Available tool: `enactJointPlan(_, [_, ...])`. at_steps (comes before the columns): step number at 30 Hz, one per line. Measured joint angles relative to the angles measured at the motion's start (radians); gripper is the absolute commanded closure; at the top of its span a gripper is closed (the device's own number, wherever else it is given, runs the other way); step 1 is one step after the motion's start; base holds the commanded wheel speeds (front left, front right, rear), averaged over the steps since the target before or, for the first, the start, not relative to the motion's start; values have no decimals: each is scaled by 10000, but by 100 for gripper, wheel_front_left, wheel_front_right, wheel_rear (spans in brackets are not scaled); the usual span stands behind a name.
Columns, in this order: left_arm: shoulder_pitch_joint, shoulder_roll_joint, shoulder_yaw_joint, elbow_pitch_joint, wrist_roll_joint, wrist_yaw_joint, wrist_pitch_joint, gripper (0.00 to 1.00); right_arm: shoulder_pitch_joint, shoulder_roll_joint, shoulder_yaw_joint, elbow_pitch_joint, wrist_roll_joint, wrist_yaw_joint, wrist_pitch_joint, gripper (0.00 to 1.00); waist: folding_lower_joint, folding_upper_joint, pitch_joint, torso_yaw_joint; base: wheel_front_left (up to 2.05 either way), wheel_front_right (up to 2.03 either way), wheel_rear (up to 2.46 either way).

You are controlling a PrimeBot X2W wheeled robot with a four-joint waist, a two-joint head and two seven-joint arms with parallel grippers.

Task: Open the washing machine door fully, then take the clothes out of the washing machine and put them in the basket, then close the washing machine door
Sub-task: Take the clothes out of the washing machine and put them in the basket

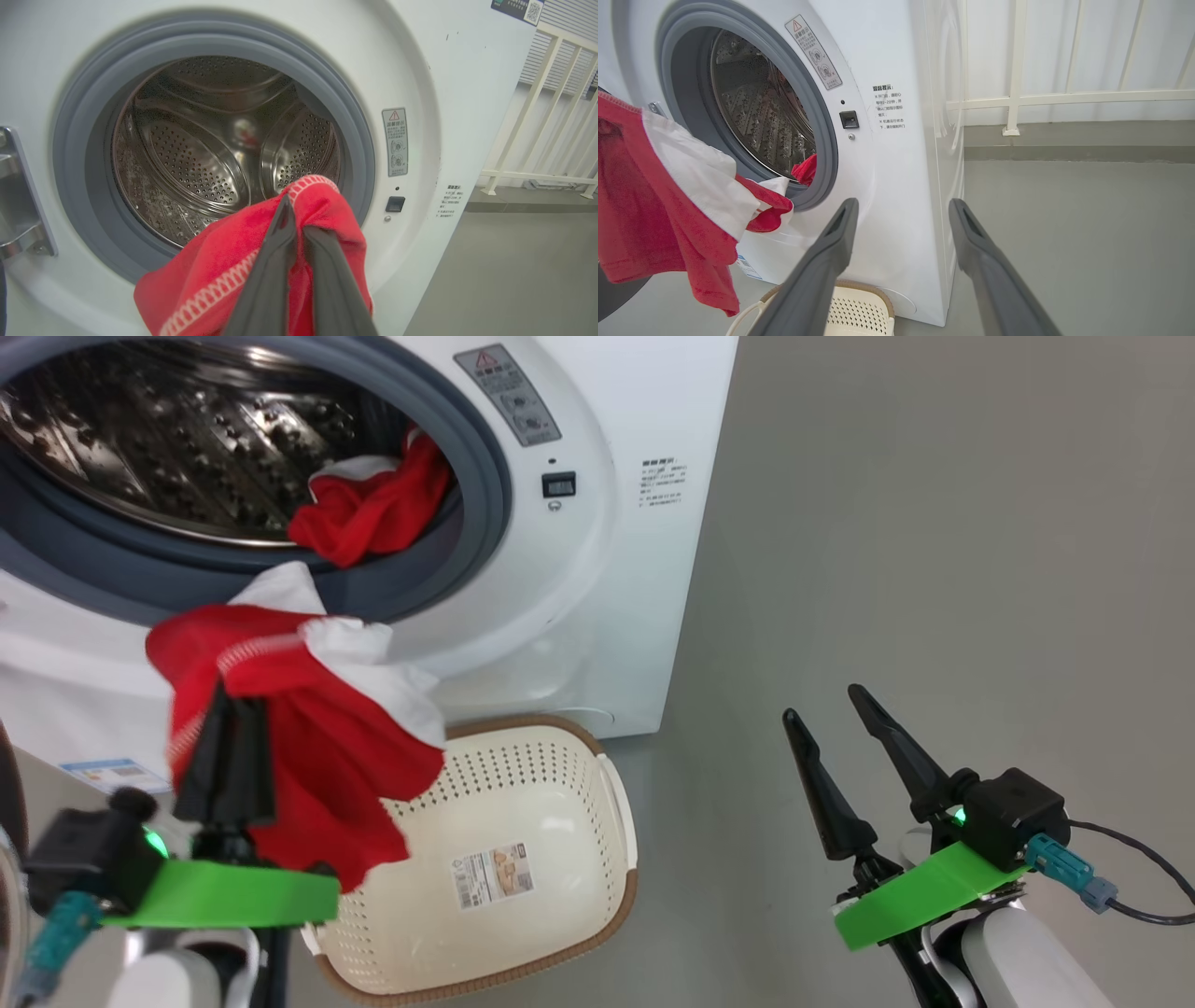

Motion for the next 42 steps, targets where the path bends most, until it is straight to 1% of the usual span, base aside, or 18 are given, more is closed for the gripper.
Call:
enactJointPlan(6, [254, -38, -556, 894, -40, 232, -19, 100, -4, 4, 63, 15, 0, 0, 0, 0, 0, -1, 353, -15, 0, 0, 0])
enactJointPlan(12, [75, -29, -825, 2744, -12, 232, -119, 100, -49, -2, 180, 35, -2, 0, 0, 0, 0, 0, 732, -34, 0, 0, 0])
enactJointPlan(21, [-1531, -42, -1003, 5877, -201, 211, -196, 100, -304, -4, 351, 157, 13, 0, 0, 0, 0, -1, 1372, -152, 0, 0, 0])
enactJointPlan(26, [-2452, -94, -903, 7701, -849, 104, -96, 100, -498, -10, 460, 228, 88, 0, 0, 0, 0, -1, 1740, -282, 0, 0, 0])
enactJointPlan(32, [-3642, -115, -980, 9630, -1204, -150, 428, 100, -790, -17, 558, 272, 130, 0, 0, 0, 0, -1, 2260, -446, 0, 0, 0])
enactJointPlan(35, [-4181, -86, -1034, 10464, -1227, -159, 817, 100, -974, -13, 616, 278, 148, 0, 0, 0, 0, 0, 2529, -541, 0, 0, 0])
enactJointPlan(36, [-4354, -86, -1043, 10719, -1269, -219, 978, 100, -984, -10, 585, 297, 148, 0, 0, 0, 0, 0, 2616, -571, 0, 0, 0])
enactJointPlan(40, [-4961, -65, -1055, 11547, -1331, -222, 1333, 100, -1090, 17, 341, 420, 102, 0, 0, 0, 0, -1, 2946, -674, 0, 0, 0])
enactJointPlan(42, [-5183, -67, -1032, 11900, -1480, -224, 1751, 100, -1125, 86, 343, 500, 77, 0, 0, 0, 0, -1, 3079, -716, 0, 0, 0])
